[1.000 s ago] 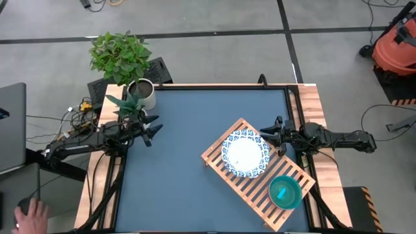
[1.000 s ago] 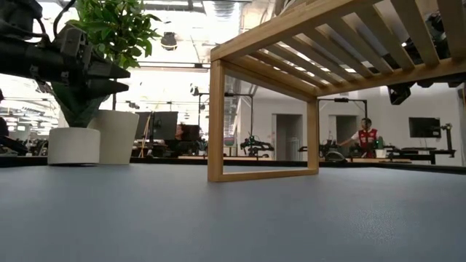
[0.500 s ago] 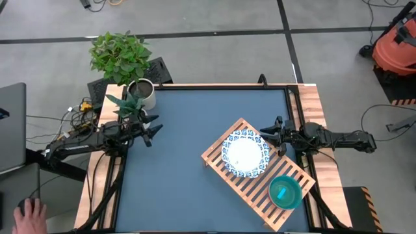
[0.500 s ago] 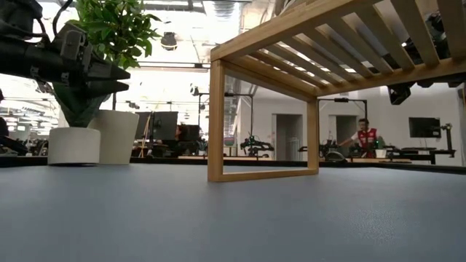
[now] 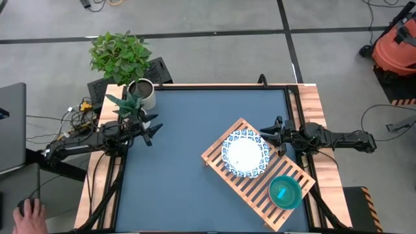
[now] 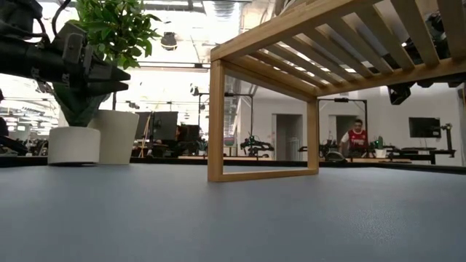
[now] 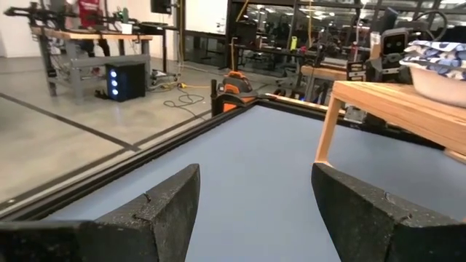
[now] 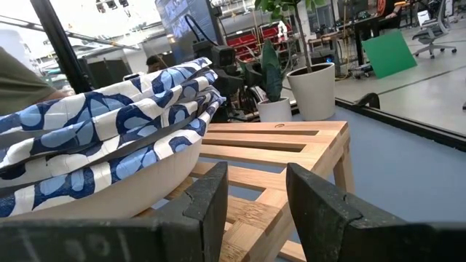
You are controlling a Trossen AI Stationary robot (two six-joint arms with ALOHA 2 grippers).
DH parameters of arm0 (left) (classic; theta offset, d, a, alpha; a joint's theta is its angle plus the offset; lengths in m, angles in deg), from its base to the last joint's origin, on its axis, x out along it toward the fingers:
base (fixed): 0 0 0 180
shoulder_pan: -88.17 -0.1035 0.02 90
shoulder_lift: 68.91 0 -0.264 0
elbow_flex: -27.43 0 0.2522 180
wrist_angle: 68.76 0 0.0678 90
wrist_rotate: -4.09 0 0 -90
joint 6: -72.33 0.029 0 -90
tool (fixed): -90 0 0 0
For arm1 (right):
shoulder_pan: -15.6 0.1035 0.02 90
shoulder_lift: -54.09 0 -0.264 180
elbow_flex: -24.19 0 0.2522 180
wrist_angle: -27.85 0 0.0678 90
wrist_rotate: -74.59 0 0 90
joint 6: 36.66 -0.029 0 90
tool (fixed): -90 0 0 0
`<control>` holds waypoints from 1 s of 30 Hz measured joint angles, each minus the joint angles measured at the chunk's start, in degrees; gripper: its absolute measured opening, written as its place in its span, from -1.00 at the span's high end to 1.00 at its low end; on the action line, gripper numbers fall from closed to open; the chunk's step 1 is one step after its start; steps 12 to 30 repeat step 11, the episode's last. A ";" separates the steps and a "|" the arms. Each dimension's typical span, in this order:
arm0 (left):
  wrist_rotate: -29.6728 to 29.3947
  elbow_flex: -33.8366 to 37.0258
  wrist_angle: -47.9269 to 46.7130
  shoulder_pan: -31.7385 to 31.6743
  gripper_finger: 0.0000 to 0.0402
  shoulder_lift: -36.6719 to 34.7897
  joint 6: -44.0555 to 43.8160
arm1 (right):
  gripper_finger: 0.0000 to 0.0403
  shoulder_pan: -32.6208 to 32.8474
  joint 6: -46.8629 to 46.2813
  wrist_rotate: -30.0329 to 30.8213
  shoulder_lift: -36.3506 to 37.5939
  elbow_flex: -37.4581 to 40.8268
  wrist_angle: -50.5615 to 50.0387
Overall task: Place and stack bowls onto a shelf
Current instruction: Return to Home Position
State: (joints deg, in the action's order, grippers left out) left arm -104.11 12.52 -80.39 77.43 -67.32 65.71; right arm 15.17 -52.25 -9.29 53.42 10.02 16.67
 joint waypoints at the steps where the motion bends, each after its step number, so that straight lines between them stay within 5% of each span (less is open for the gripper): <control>1: -0.44 -0.01 0.03 0.00 -0.24 -0.01 0.08 | 0.18 0.00 0.01 0.00 0.00 0.00 0.00; 30: -2.10 -0.02 0.17 0.00 -0.24 -0.02 0.34 | 0.18 0.01 0.00 -0.01 0.00 0.00 -0.01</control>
